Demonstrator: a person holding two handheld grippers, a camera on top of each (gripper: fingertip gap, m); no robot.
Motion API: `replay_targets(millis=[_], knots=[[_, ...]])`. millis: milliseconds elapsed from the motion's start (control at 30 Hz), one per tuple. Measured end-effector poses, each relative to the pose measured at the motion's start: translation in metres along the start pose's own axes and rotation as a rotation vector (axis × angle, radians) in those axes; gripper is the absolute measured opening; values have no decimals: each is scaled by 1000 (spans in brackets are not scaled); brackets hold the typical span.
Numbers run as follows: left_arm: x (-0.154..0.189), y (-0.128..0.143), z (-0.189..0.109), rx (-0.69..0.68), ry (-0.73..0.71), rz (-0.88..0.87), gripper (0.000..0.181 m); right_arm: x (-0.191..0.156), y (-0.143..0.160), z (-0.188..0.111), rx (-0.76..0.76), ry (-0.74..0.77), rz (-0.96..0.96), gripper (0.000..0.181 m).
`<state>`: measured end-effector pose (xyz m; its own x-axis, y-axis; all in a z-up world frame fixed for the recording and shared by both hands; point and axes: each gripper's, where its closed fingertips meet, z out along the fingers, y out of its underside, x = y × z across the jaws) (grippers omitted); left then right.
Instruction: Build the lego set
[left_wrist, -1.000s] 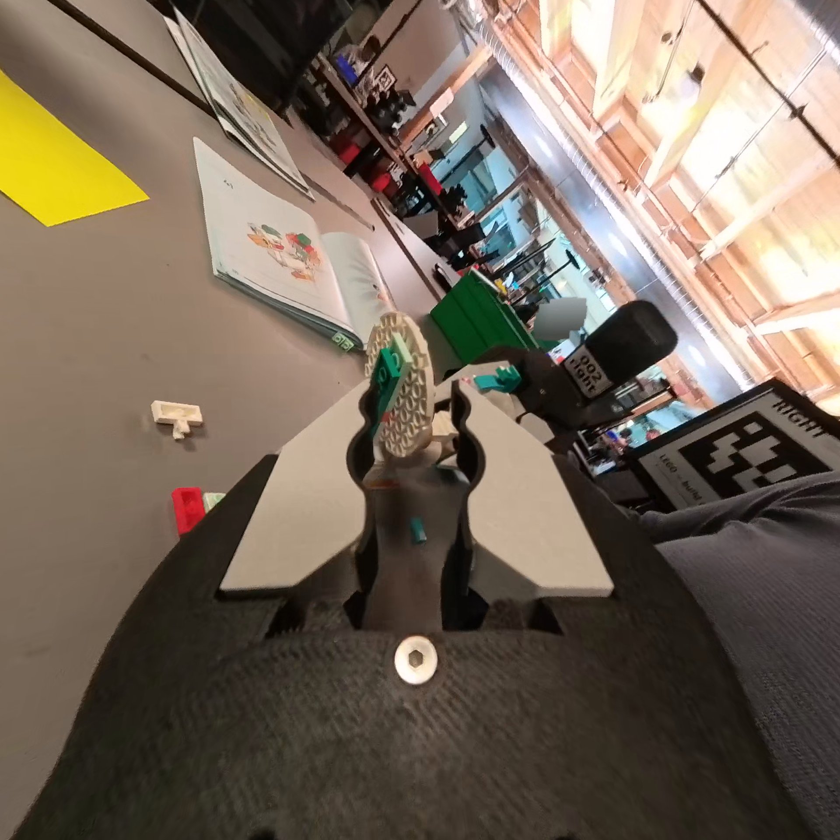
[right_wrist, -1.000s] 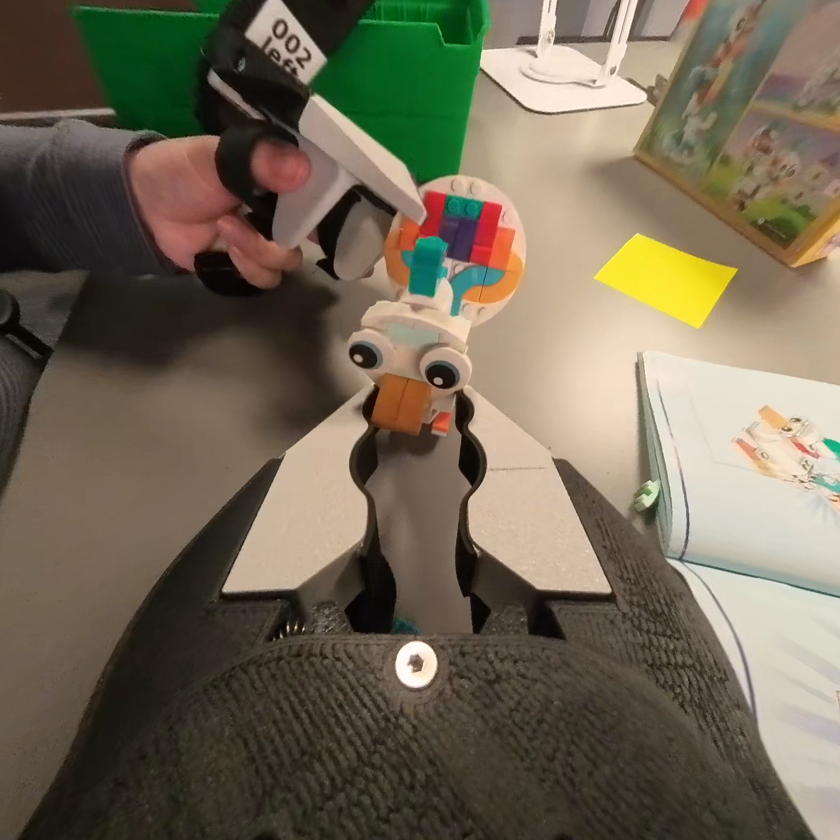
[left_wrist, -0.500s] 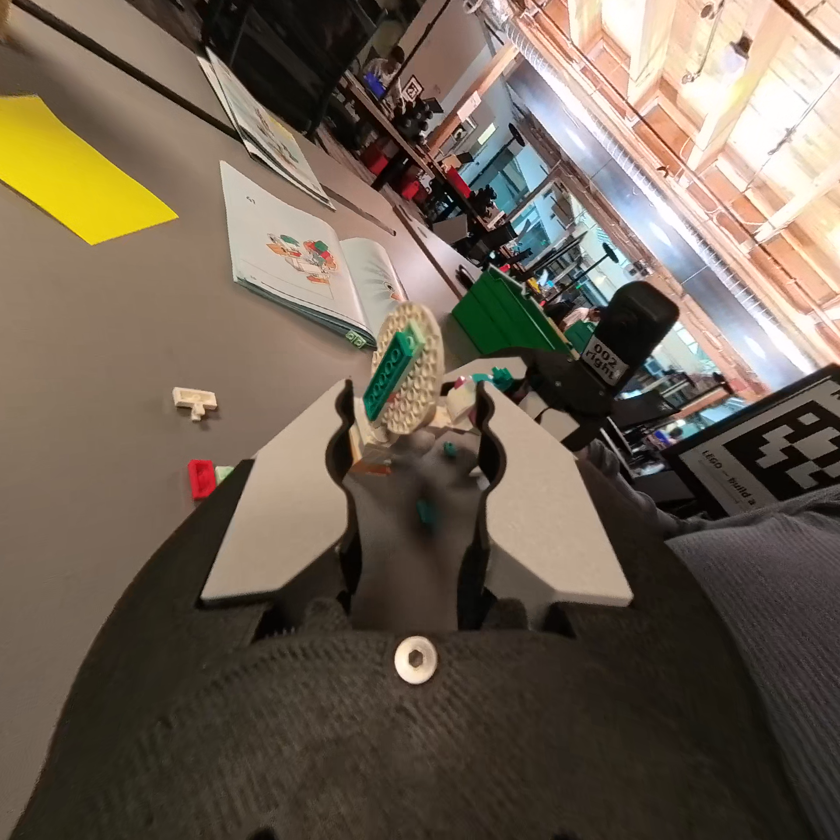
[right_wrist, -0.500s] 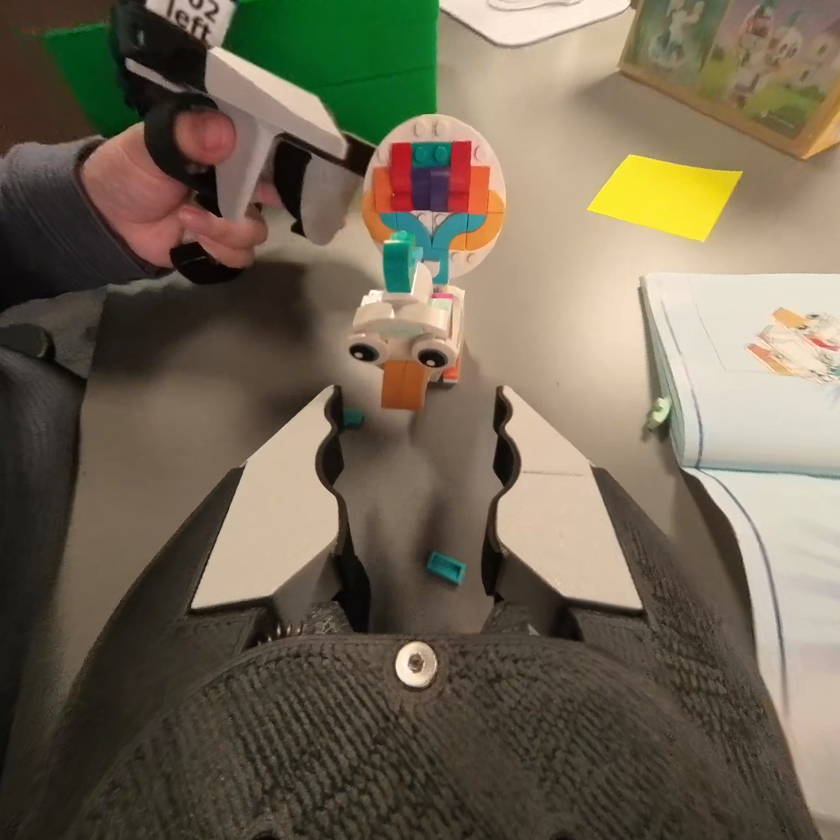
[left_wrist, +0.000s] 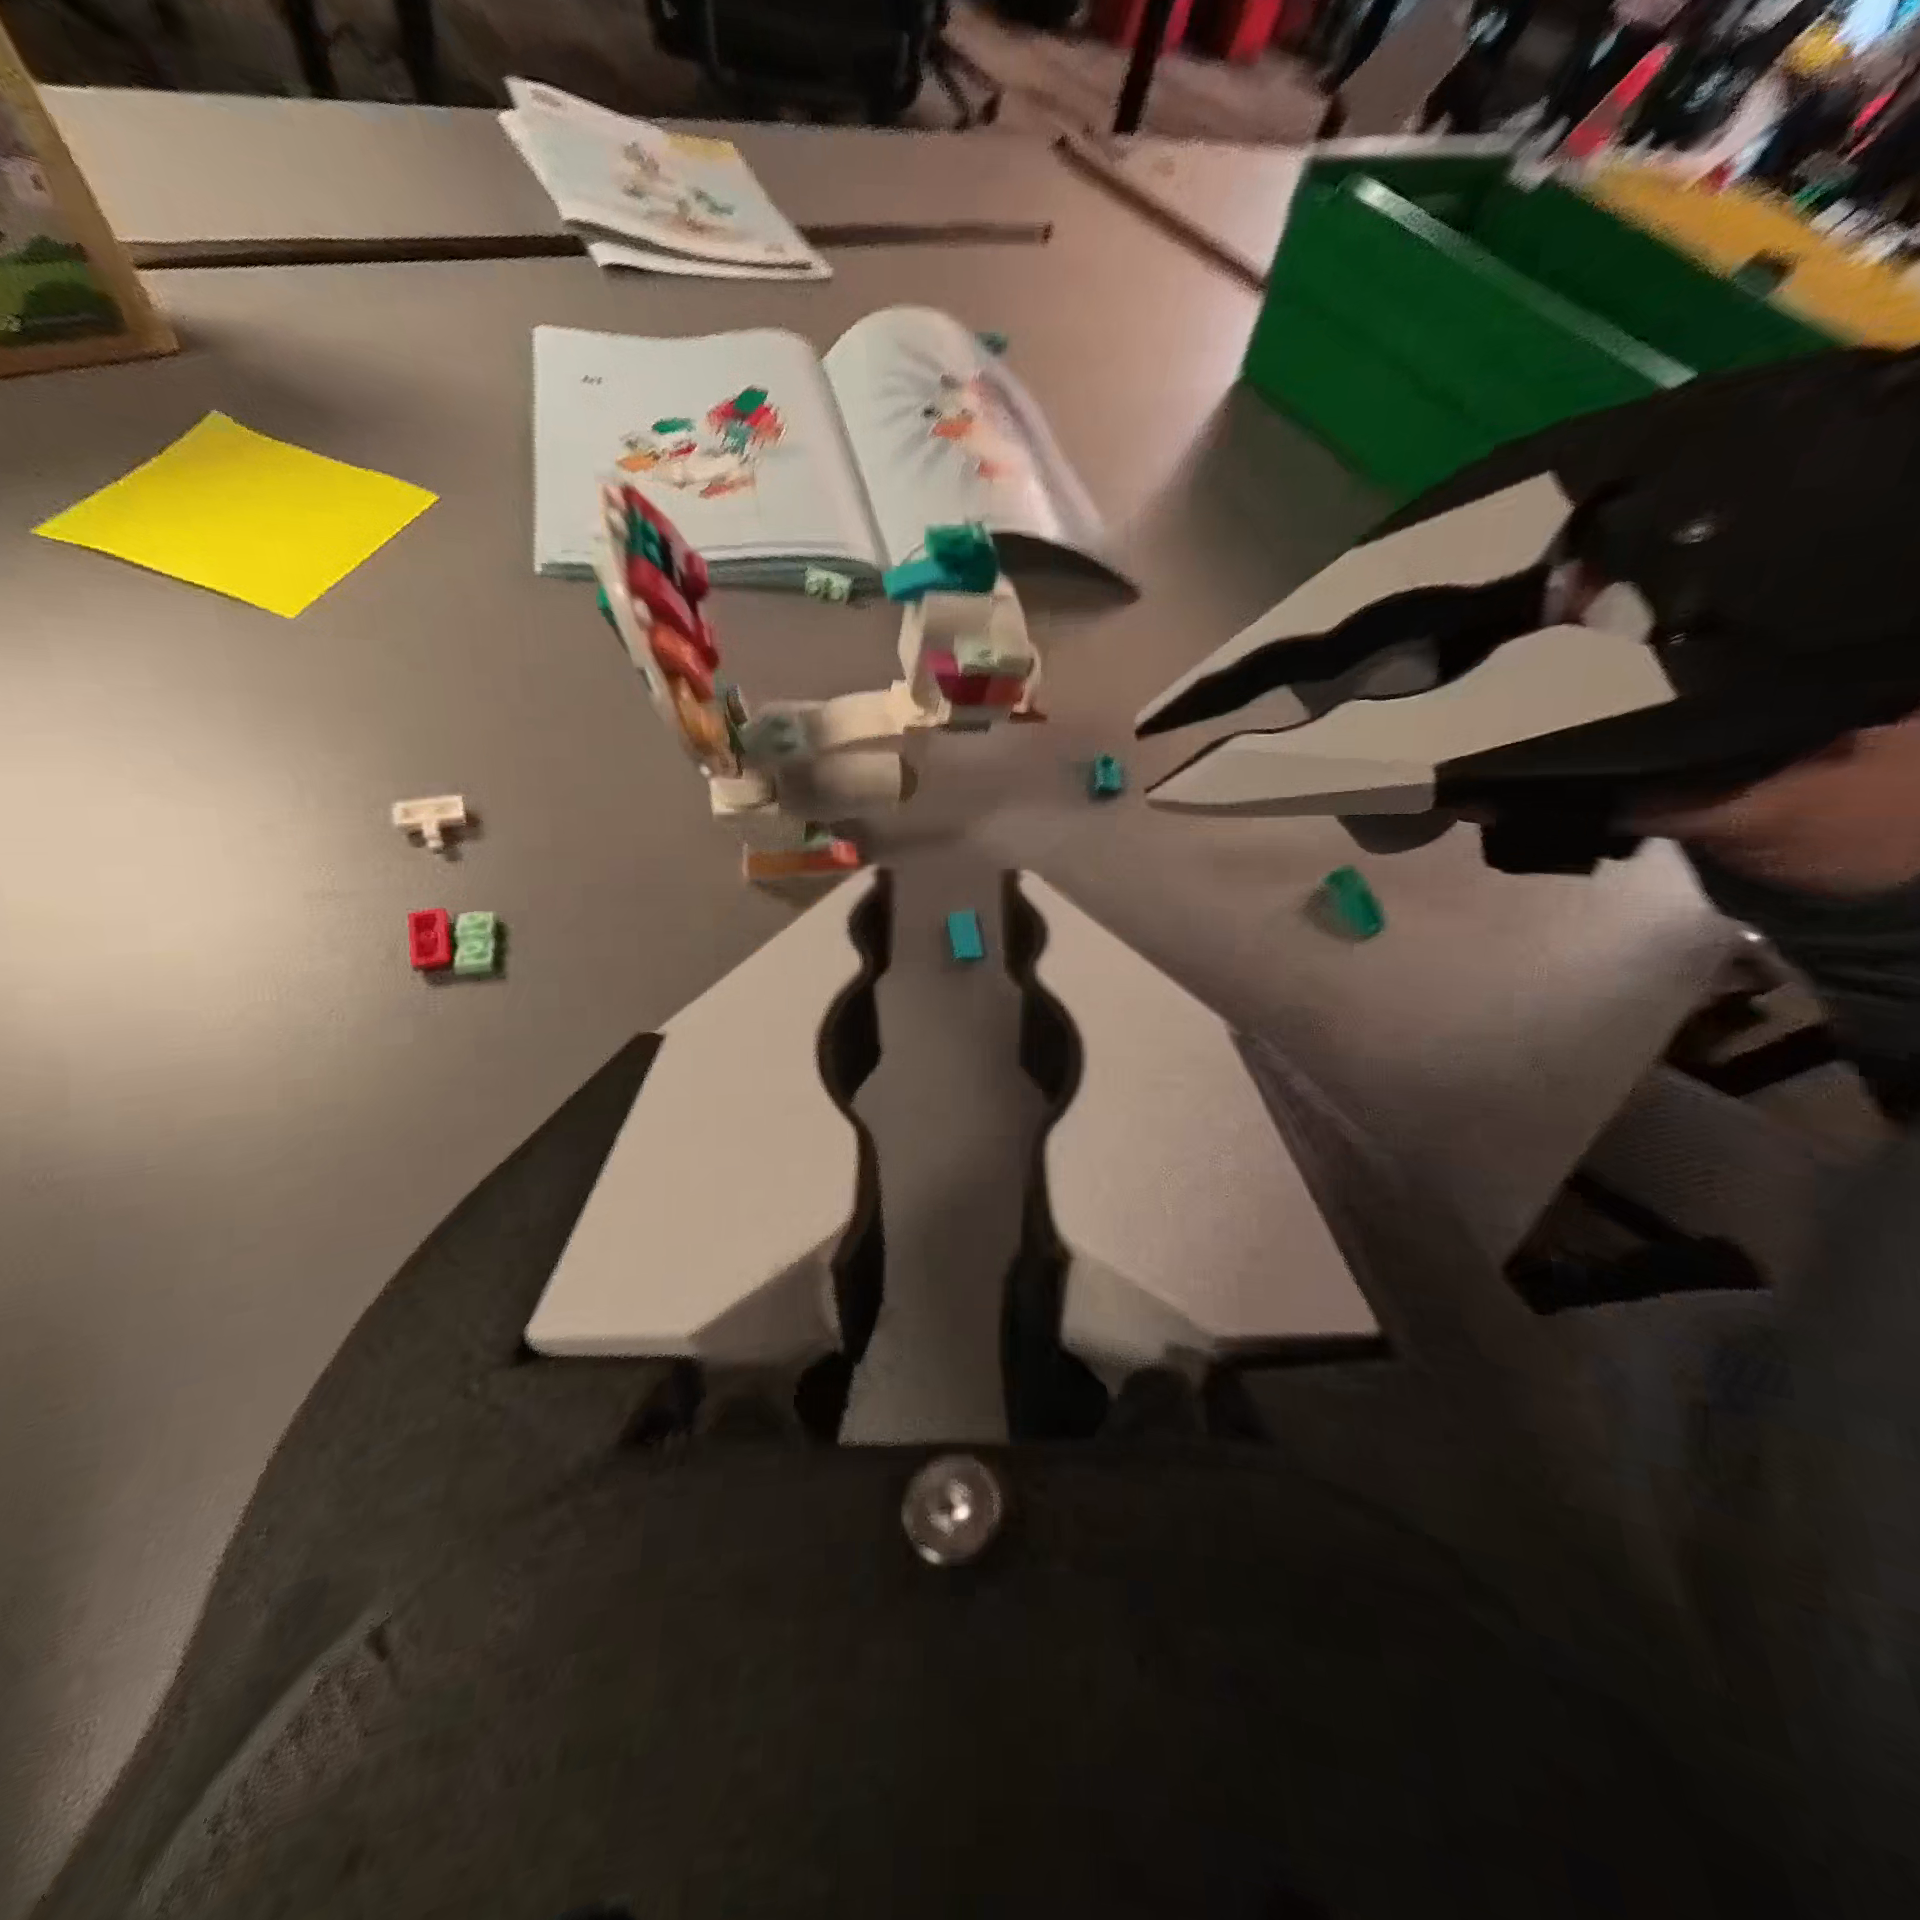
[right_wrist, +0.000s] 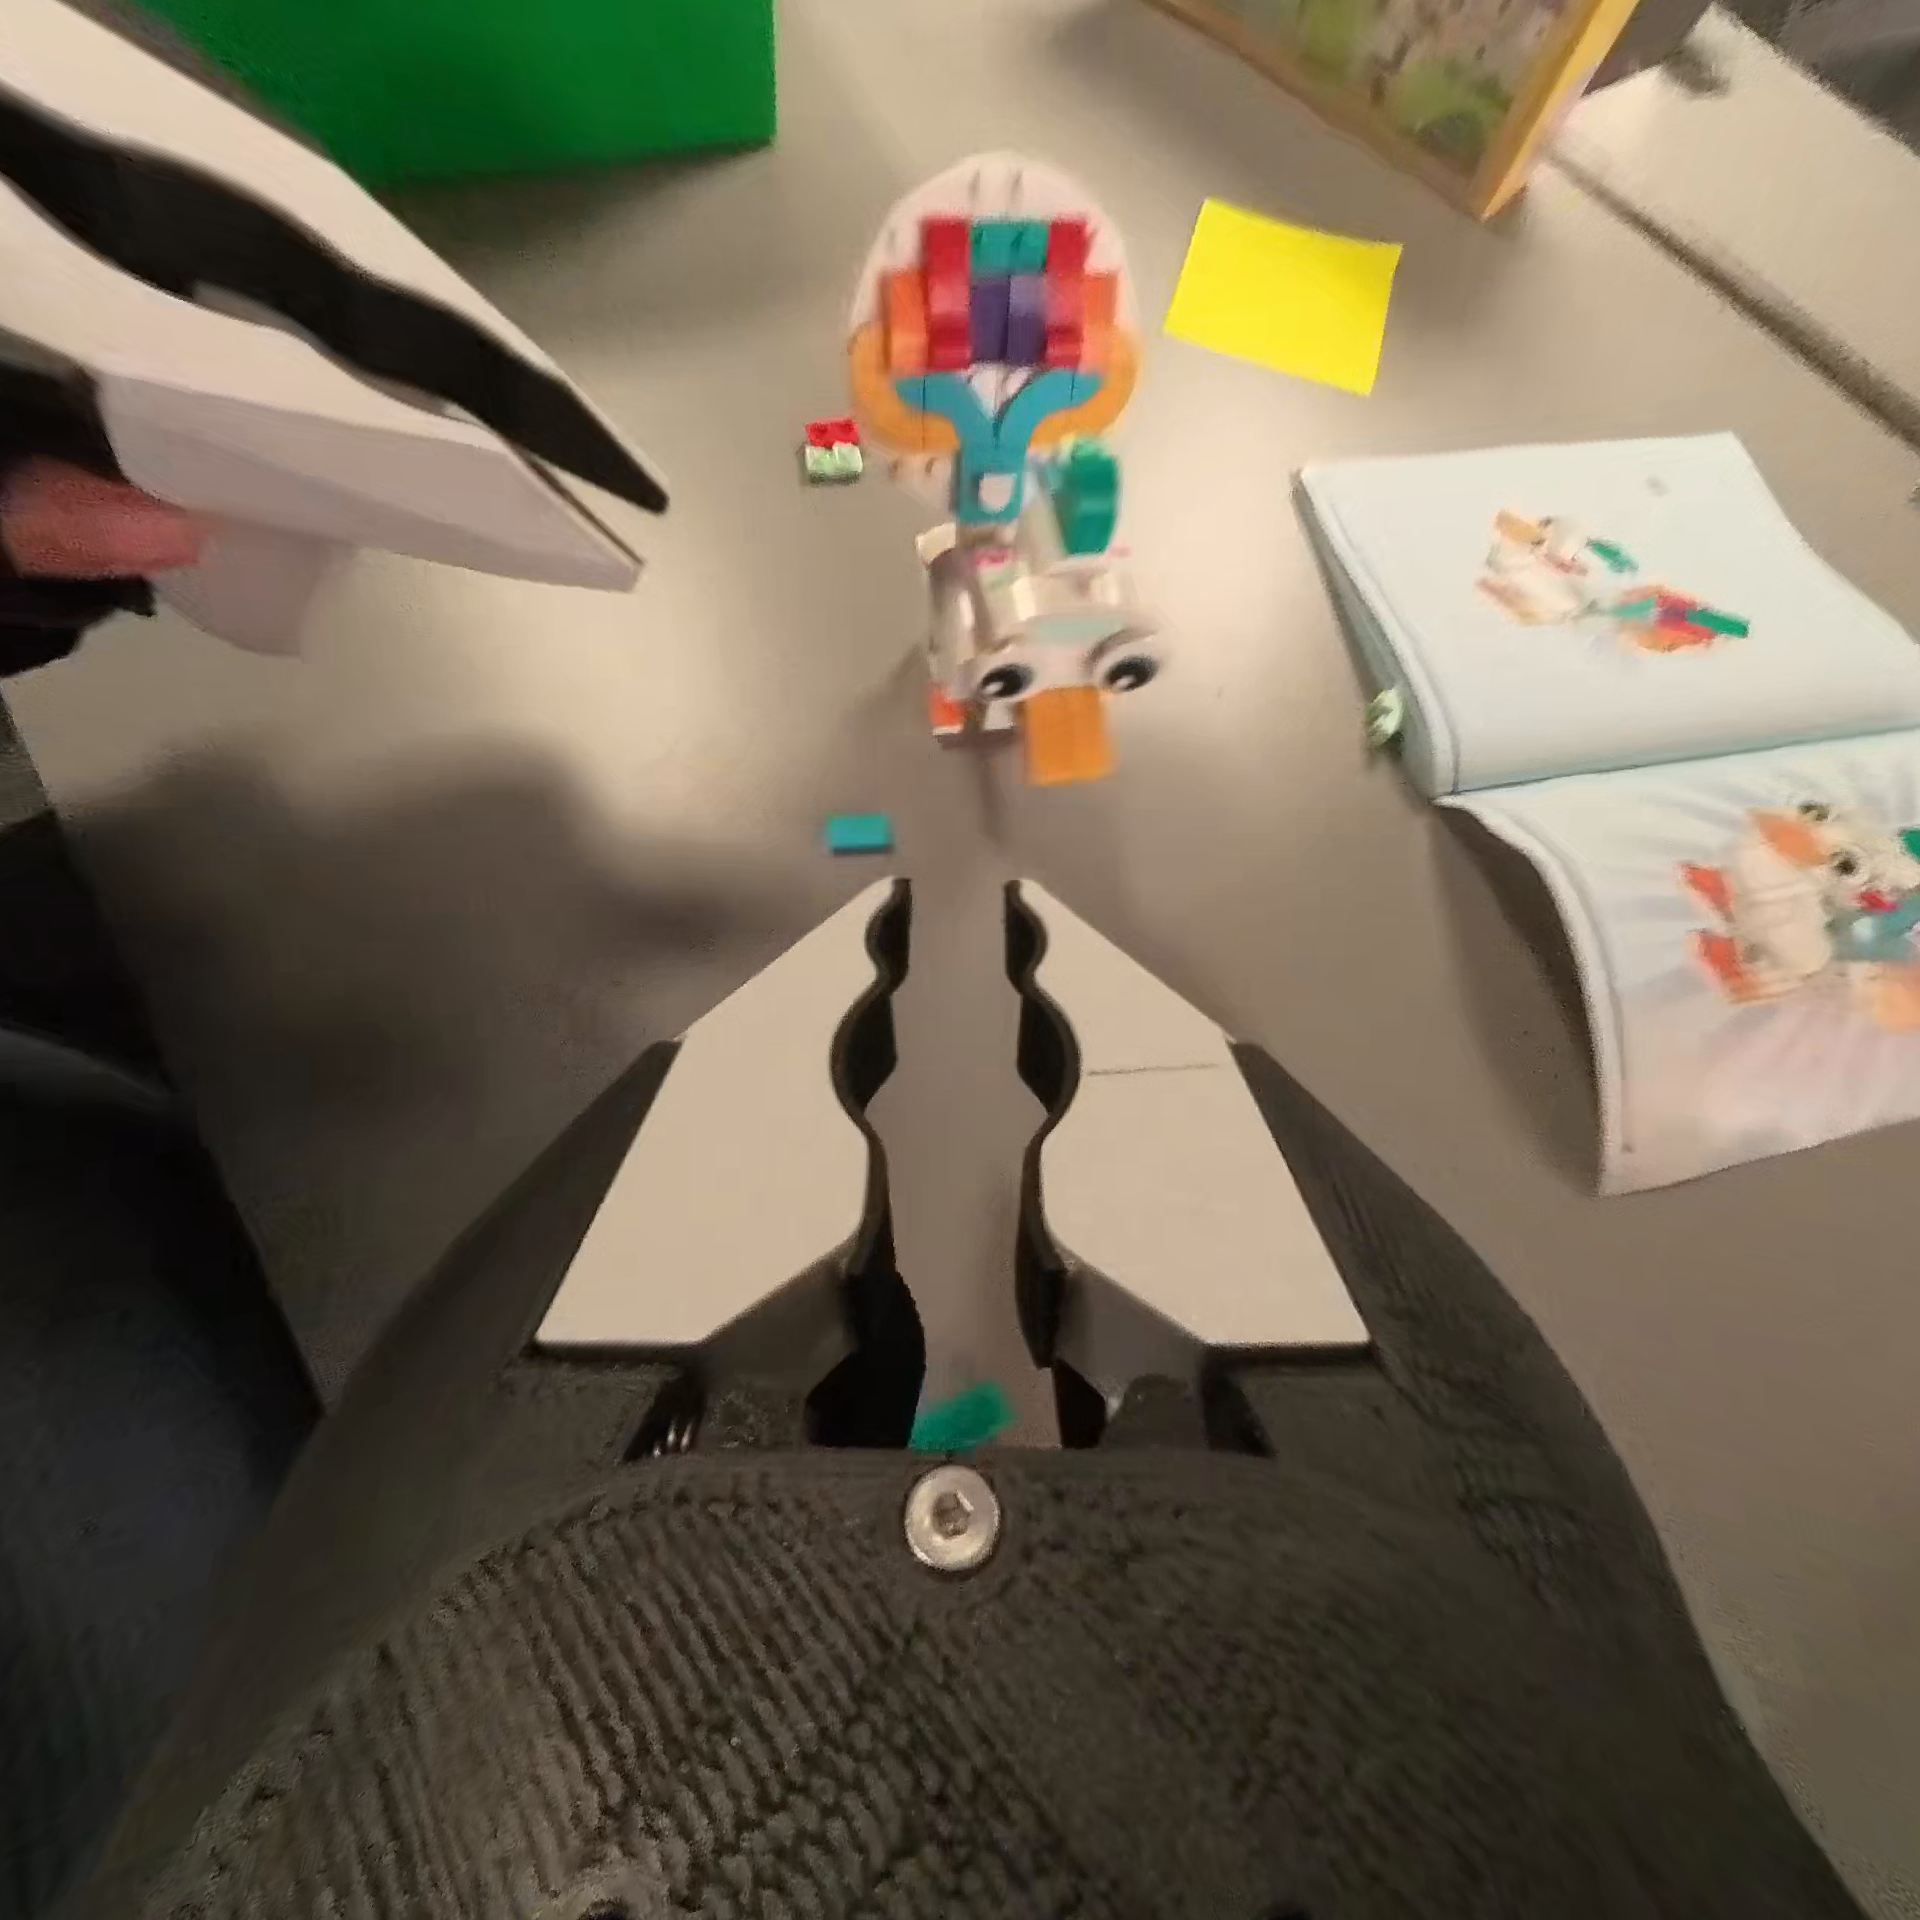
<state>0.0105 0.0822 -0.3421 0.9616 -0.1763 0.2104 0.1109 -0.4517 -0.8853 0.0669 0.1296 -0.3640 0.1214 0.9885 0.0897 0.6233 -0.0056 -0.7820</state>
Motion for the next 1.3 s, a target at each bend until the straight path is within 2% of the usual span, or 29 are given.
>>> replay_targets(millis=[67,233,333,467,633,933,1067,1200,1300], knots=[[5,11,5,-34,-70,50,0,-14,8,6,-28,8,12,8],[16,36,6,-127,-222,166,0,-46,17,11,-37,22,-9,2],[25,41,1,-123,-238,167,0,-57,17,7,-34,49,-42,0],[17,45,-7,-110,-371,217,0,-70,15,5,2,67,-52,0],[18,47,-7,-59,-411,252,0,-76,11,7,72,109,-54,0],[17,45,-3,-55,-441,230,0,-73,15,2,68,121,-11,0],[14,30,-10,-94,-480,235,0,-65,1,-11,98,163,-17,0],[14,-4,-23,-36,-518,218,0,-39,-25,-30,181,280,-5,2],[7,-24,-26,0,-547,158,0,-29,-44,-39,232,280,12,16]])
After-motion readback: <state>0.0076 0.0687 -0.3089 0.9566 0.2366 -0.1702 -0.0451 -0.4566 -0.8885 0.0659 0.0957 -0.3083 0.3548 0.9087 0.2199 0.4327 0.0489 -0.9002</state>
